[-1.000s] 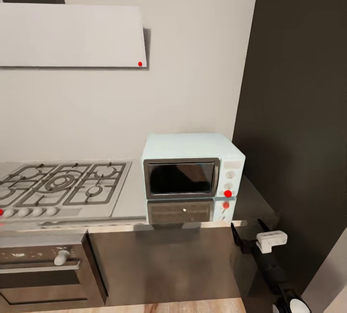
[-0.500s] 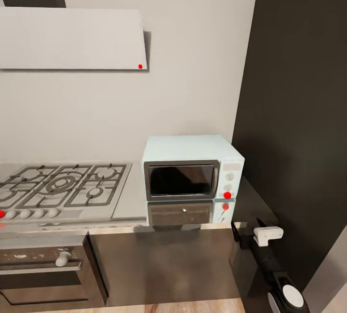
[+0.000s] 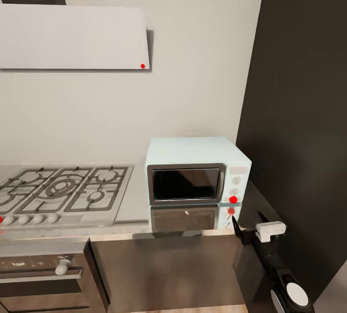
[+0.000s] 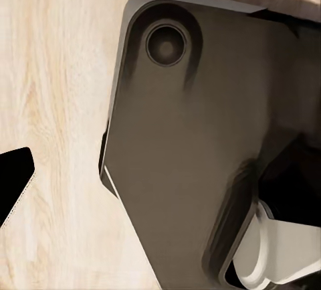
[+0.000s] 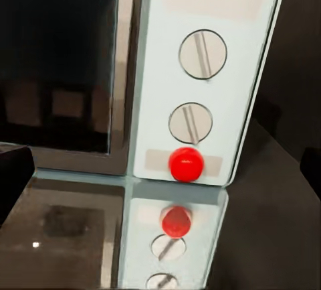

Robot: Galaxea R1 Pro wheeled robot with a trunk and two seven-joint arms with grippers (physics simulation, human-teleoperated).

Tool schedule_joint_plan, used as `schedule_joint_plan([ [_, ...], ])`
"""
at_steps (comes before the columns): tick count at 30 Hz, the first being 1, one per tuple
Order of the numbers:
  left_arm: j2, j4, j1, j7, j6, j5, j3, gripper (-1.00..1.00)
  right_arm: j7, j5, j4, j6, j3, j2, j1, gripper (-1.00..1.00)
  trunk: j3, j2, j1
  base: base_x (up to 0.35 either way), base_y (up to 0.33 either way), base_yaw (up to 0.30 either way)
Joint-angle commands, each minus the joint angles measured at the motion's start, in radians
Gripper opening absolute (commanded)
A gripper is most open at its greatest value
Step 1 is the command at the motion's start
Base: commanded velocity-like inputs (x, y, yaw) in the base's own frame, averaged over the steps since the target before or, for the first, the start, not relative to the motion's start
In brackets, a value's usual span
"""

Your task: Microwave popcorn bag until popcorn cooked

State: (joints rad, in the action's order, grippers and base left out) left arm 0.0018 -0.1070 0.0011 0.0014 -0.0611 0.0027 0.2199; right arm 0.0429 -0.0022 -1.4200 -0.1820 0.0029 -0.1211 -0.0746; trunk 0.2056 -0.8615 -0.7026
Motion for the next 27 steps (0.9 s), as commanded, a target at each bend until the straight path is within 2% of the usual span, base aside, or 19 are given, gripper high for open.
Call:
schedule_joint_plan([
  [1, 0.000, -0.003, 0.000, 0.000, -0.006, 0.000, 0.004, 1.00, 0.002, -0.001, -0.006, -0.002, 0.000, 0.000, -0.001, 1.00, 0.001, -0.001, -0.001, 0.168, 0.129, 0.000],
  [13, 0.000, -0.003, 0.000, 0.000, -0.006, 0.000, 0.004, 1.00, -0.003, -0.002, -0.040, 0.004, 0.000, 0.000, -0.013, 1.00, 0.001, -0.001, -0.001, 0.102, 0.068, 0.000],
  [18, 0.000, -0.003, 0.000, 0.000, -0.007, 0.000, 0.004, 1.00, -0.108, -0.004, -0.040, -0.001, 0.000, 0.003, -0.013, 1.00, 0.001, -0.001, -0.001, 0.038, 0.016, 0.000],
  [27, 0.000, -0.002, 0.000, 0.000, -0.007, 0.000, 0.004, 1.00, -0.124, -0.004, -0.039, -0.001, 0.000, 0.003, -0.013, 1.00, 0.001, -0.001, -0.001, 0.052, 0.036, 0.000],
])
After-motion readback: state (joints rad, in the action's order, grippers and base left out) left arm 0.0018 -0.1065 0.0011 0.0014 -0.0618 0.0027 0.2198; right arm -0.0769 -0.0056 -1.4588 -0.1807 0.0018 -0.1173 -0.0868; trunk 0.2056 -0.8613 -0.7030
